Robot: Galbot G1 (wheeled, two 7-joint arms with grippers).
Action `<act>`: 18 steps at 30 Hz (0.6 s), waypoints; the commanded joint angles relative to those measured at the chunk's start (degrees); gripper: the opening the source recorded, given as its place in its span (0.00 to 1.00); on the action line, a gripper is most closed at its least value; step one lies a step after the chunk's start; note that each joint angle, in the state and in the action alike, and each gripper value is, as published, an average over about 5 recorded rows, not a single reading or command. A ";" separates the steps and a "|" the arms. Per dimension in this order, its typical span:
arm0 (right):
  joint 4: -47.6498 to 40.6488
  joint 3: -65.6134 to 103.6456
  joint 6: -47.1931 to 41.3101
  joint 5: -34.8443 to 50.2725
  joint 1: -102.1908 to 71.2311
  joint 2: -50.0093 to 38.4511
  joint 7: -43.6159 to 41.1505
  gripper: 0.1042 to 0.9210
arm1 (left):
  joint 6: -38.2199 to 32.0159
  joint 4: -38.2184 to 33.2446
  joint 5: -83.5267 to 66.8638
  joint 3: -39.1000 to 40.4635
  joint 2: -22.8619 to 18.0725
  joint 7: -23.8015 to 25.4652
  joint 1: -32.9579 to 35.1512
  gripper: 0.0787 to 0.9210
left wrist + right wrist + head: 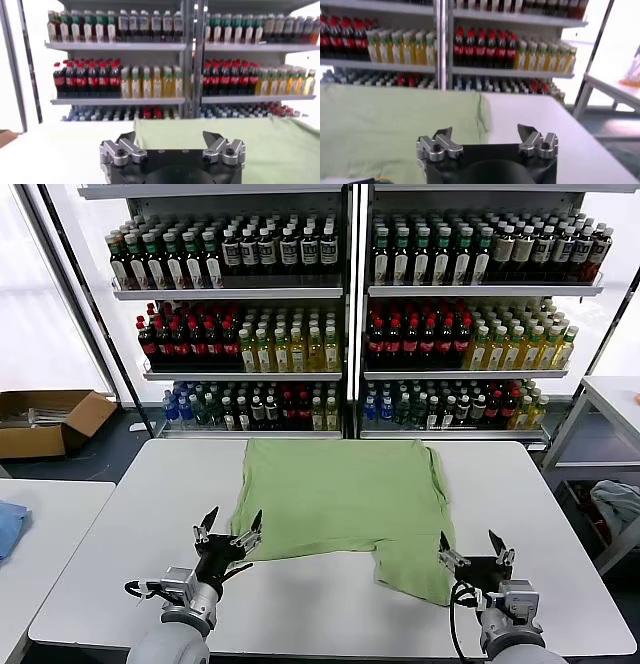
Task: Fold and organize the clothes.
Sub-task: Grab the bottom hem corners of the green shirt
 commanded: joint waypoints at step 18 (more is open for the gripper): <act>-3.81 -5.15 -0.09 -2.90 -0.92 1.72 1.43 0.88 | 5.09 3.03 -2.14 0.08 2.99 -0.61 0.19 0.88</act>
